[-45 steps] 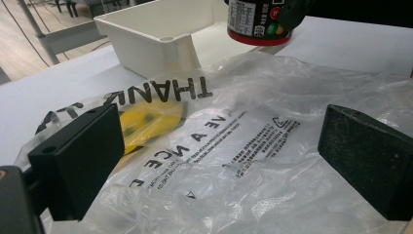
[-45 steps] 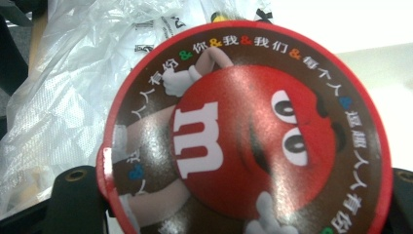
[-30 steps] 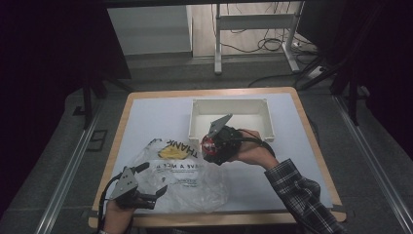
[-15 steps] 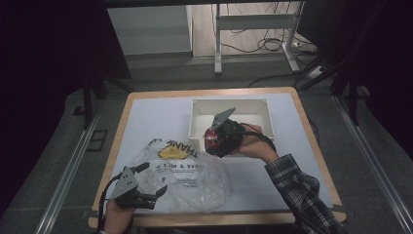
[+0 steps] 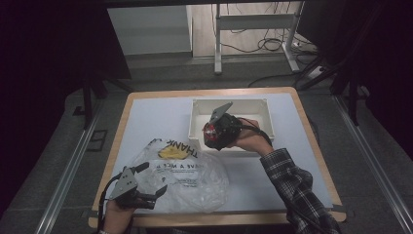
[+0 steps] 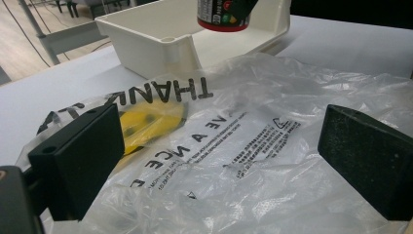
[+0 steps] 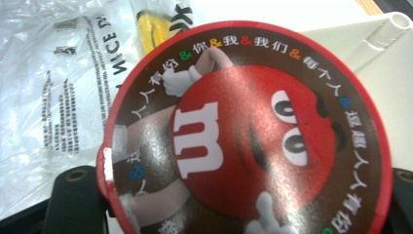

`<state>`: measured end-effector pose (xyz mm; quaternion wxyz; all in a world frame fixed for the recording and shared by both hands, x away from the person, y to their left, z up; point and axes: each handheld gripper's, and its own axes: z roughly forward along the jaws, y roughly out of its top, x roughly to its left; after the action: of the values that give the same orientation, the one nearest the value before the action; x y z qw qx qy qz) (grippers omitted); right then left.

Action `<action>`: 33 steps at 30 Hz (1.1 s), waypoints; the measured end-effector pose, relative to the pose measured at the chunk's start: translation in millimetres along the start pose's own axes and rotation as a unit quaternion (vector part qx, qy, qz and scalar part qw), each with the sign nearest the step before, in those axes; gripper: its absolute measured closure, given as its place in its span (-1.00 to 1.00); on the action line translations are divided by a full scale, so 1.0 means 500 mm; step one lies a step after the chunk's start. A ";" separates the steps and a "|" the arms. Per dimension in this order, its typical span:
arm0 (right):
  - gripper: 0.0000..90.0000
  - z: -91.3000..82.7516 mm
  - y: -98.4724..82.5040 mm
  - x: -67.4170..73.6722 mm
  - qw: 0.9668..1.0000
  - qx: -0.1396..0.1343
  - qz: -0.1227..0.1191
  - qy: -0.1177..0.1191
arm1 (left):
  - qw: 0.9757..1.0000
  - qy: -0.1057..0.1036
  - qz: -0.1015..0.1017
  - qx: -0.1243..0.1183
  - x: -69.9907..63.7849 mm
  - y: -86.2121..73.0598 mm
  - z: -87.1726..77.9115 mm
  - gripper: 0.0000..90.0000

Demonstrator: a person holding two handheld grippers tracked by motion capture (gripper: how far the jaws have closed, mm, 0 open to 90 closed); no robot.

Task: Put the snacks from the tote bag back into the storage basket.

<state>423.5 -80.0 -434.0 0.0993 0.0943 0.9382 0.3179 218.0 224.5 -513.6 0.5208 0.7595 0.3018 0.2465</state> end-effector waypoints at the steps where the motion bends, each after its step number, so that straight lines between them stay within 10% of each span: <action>1: -0.43 0.003 0.000 -0.003 1.000 -0.003 0.003 0.002 | 1.000 0.000 0.000 0.000 0.000 0.000 0.000 -0.94; 33: -0.43 0.065 0.005 -0.070 1.000 -0.006 0.011 0.001 | 1.000 0.005 -0.001 -0.005 0.000 0.000 -0.002 -0.94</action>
<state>465.4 -67.6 -453.6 0.0954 0.1033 0.9355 0.3243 217.3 225.4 -513.1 0.5233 0.7554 0.3042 0.2508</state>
